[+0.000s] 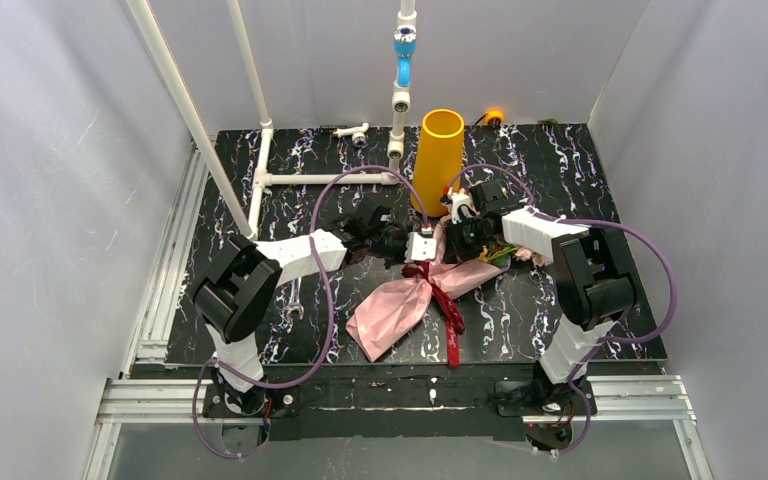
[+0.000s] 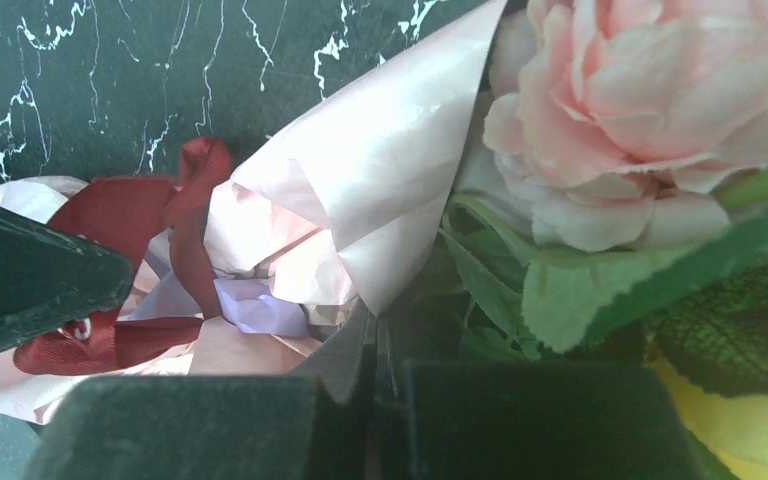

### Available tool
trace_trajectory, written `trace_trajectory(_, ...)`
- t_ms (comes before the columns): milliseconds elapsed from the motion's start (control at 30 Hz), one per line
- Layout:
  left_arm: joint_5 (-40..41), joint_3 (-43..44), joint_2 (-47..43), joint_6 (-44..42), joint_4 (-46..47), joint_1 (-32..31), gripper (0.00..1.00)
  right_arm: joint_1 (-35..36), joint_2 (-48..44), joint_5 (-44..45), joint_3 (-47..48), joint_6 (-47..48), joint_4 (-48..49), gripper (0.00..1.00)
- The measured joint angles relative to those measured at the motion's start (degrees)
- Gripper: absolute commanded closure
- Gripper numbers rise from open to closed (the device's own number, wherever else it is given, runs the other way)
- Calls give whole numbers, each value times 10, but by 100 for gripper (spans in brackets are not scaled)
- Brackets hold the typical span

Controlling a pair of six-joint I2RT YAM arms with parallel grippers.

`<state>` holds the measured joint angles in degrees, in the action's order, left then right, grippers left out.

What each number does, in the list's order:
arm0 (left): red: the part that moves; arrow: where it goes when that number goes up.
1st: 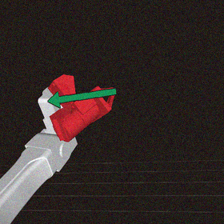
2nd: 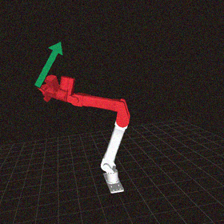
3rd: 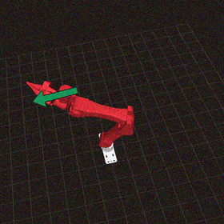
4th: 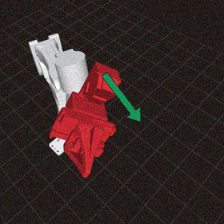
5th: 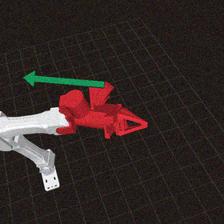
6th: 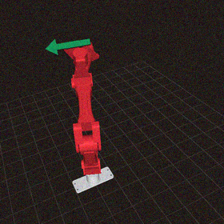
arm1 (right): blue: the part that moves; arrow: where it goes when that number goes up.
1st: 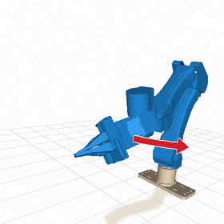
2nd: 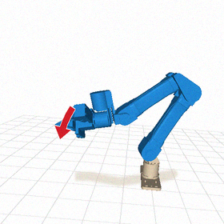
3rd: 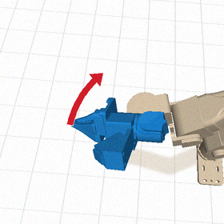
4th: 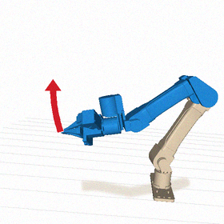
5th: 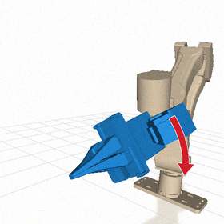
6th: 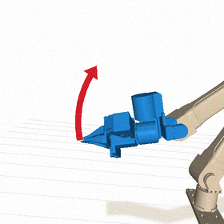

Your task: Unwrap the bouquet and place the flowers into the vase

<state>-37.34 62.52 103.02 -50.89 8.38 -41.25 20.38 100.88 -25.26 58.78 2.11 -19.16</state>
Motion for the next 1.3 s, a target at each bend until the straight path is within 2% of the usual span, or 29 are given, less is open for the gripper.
trace_trajectory(400, 41, -39, -61, 79, 17, 6, 100, 4, 9, 5, 7, 9, 12, 99)
trace_trajectory(967, 113, -37, -134, 211, 43, 33, 100, 7, 9, 8, 11, 51, 2, 99)
trace_trajectory(1300, 175, 27, -202, 290, 33, 47, 100, 8, 9, 6, 11, 68, 1, 99)
